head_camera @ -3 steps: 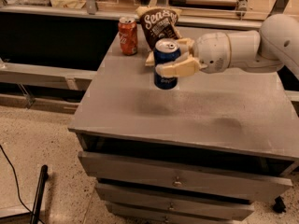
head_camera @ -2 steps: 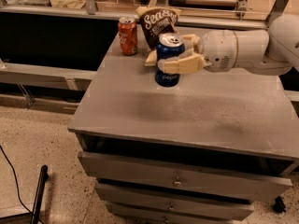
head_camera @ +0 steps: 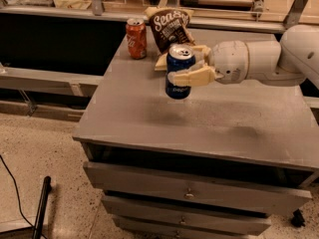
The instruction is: Place pepsi can upright
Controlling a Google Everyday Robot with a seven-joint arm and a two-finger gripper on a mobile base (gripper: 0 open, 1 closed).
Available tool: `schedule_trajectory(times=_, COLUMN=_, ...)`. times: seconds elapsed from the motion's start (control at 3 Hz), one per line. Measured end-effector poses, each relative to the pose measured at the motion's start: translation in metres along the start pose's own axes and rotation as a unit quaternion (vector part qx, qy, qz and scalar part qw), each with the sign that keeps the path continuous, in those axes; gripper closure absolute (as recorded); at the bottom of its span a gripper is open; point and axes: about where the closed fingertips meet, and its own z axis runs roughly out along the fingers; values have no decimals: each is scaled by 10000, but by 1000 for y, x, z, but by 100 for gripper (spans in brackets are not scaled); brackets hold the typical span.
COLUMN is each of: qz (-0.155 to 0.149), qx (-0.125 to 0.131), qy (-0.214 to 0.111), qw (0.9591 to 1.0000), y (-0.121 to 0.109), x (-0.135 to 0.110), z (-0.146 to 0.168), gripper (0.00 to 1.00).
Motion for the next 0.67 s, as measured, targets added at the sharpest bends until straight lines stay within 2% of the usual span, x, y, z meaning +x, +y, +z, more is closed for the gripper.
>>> schedule_trajectory(times=0.33, qz=170, qx=66, qy=46, qw=9998, y=-2, x=22, z=-3, gripper=82)
schedule_trajectory(times=0.67, qz=266, qx=125, qy=133, qw=9995, y=-3, x=34, z=-6, gripper=59)
